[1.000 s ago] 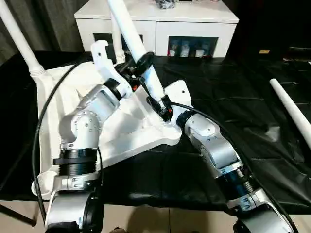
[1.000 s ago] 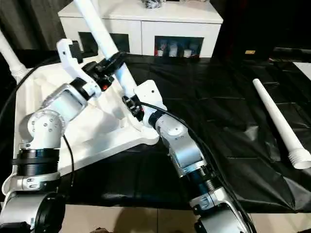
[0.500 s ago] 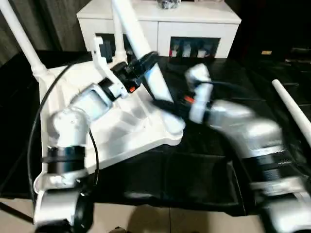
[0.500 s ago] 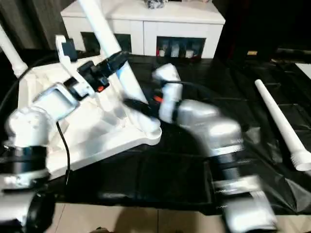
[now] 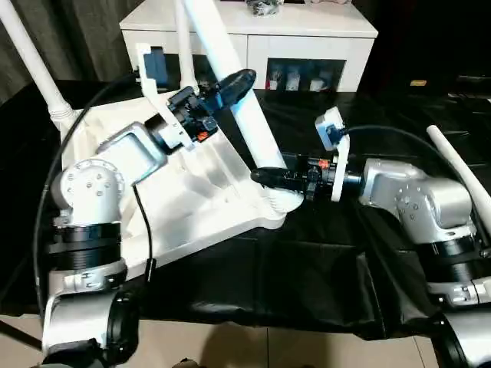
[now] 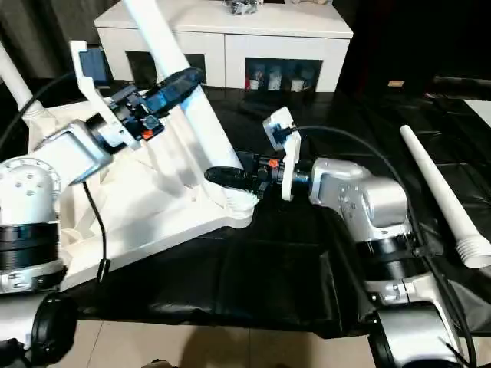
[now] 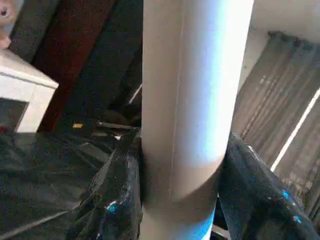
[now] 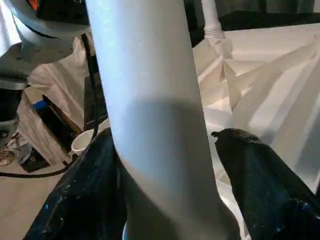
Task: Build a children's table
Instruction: Pick table leg
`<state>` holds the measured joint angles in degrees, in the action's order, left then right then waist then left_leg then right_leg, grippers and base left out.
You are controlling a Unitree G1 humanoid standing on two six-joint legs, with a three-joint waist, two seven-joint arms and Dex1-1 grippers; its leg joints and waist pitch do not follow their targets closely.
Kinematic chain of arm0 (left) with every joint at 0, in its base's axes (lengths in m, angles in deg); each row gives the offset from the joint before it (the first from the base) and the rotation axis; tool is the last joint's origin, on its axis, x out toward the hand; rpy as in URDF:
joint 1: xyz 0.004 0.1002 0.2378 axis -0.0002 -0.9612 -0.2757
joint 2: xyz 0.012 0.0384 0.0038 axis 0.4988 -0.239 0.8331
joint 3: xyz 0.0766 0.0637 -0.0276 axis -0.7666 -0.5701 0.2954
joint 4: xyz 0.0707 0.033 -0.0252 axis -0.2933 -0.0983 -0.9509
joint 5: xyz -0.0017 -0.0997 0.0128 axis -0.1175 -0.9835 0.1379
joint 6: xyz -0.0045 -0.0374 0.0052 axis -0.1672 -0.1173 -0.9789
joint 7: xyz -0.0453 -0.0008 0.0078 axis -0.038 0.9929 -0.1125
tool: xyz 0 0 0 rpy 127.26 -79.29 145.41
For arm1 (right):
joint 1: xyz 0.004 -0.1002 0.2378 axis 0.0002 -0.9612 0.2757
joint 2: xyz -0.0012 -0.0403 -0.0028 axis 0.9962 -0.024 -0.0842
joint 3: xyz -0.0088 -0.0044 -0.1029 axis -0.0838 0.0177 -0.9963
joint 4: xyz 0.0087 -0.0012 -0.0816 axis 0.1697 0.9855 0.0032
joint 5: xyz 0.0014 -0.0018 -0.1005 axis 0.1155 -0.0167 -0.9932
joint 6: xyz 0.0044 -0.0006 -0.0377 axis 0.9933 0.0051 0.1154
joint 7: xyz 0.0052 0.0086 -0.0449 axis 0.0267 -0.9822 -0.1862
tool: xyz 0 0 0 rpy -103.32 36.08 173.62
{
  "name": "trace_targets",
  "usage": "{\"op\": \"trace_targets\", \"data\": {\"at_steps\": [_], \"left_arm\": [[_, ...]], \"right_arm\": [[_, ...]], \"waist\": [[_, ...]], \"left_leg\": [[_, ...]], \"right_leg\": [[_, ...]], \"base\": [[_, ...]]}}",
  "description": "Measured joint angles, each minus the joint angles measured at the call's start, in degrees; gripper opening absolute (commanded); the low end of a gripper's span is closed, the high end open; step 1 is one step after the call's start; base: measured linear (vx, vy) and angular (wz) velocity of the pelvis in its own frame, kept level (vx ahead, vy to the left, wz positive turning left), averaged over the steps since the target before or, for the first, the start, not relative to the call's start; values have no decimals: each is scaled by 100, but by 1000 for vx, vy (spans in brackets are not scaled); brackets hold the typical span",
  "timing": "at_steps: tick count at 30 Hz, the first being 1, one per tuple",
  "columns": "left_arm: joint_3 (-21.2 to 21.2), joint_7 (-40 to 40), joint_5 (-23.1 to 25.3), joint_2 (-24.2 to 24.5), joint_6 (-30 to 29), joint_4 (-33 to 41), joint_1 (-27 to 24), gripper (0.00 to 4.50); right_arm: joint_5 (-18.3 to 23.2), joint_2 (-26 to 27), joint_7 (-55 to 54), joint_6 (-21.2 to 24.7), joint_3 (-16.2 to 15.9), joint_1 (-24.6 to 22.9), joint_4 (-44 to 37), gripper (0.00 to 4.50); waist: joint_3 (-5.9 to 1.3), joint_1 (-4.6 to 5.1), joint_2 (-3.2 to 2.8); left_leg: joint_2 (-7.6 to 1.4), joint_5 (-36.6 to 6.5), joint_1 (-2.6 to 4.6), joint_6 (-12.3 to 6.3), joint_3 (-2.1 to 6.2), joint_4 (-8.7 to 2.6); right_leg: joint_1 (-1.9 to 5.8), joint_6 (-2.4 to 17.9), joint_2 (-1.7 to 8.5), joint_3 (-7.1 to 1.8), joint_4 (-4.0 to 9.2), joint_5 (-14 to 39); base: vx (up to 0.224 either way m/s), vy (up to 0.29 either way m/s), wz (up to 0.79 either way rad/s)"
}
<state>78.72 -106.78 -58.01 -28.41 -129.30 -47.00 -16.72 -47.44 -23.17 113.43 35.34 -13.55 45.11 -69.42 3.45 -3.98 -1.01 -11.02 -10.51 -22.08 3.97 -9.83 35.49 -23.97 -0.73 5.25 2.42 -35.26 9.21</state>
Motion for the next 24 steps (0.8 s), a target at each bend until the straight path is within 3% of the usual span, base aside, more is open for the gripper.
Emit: {"op": "trace_targets", "data": {"at_steps": [3, 10, 24], "left_arm": [[-414, -247, 312, 193, 78, 80, -8, 180], [-831, -577, 589, 361, 168, 170, -17, 180], [-1070, -1028, 705, 447, 236, 211, -17, 180]], "right_arm": [[-48, -9, 33, 0, -73, 1, -13, 316], [-154, -92, 152, -1, -252, 40, -106, 316], [-372, -159, 420, 1, -628, 58, -85, 316]], "waist": [[0, -41, 1], [0, -104, 2], [-1, -105, 4]], "left_leg": [[0, 0, 0, 0, -2, 0], [0, 0, 1, 0, -3, 0], [0, 1, 1, 1, -3, 0]], "right_leg": [[0, 0, 1, -2, 1, 0], [-1, 0, 1, -3, -2, 0], [-2, 0, 1, -3, -6, 0]], "base": [[0, 0, 0], [0, 0, 0], [0, 0, 0]]}}
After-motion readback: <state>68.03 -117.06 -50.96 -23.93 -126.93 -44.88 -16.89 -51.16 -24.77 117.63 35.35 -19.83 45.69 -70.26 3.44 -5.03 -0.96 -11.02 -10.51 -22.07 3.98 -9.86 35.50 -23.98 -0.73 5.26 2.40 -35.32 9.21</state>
